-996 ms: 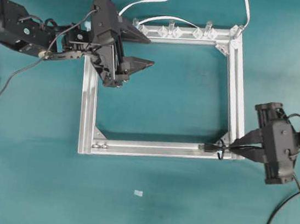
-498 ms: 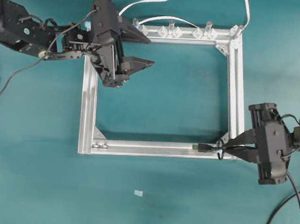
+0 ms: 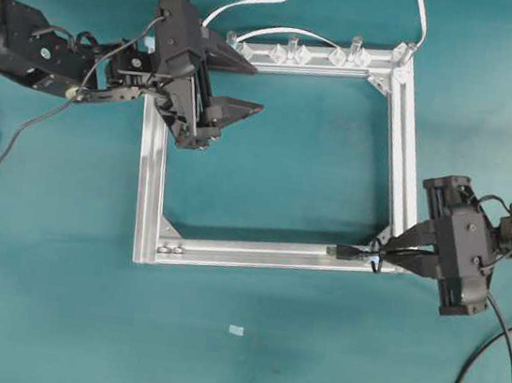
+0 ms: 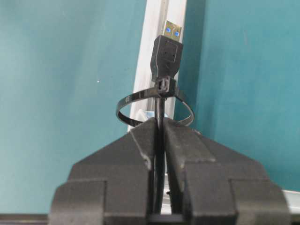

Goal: Insert the wire through the string loop located on the right side.
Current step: 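Push the USB plug leftward through the zip-tie loop with the right gripper, then move the left gripper to the plug and grasp it beyond the loop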

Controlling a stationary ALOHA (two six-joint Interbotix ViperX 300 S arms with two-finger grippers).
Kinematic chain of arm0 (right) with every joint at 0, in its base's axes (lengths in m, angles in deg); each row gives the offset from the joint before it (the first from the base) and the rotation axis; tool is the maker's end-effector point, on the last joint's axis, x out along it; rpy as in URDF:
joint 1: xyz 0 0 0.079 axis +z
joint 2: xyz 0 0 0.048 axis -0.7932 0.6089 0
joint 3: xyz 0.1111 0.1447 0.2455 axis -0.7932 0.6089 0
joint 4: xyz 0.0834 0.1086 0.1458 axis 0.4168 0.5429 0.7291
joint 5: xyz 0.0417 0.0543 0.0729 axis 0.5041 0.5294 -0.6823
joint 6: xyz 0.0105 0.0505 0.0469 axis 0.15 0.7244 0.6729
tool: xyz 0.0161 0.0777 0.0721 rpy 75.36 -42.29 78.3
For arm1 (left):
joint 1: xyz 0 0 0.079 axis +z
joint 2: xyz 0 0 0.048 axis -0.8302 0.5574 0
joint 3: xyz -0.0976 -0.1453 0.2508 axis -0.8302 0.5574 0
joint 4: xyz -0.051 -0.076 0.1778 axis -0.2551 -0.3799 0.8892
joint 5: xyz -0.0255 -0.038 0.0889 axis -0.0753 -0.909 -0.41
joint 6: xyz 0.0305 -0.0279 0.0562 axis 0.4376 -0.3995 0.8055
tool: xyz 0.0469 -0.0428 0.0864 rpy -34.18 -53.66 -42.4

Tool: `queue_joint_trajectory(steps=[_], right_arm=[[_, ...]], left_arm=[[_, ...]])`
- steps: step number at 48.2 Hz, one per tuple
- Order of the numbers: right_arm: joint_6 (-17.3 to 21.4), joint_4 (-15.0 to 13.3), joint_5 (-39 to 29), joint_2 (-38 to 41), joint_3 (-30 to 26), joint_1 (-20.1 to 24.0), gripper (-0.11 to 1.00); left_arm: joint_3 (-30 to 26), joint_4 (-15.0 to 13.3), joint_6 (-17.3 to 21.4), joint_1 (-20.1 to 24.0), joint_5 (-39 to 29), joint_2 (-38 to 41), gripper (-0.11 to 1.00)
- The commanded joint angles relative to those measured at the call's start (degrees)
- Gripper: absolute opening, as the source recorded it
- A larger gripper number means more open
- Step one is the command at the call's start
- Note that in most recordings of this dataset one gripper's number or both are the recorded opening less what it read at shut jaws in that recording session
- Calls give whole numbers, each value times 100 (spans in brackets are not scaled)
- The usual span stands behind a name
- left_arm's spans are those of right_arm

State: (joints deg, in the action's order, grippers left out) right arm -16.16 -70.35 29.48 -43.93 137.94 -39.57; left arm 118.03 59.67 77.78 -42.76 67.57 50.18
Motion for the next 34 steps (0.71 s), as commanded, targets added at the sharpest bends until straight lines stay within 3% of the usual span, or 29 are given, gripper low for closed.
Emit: queue_joint_trajectory(steps=[1, 15, 34], right_arm=[[0, -9, 53, -26, -97, 0, 6], [0, -9, 79, -26, -79, 0, 6], [0, -9, 79, -26, -70, 0, 6]], left_arm=[[-79, 18, -18, -105, 26, -167, 73], [-123, 18, -290, -826, 26, -176, 73], [-237, 18, -1441, -1731, -492, -176, 73]])
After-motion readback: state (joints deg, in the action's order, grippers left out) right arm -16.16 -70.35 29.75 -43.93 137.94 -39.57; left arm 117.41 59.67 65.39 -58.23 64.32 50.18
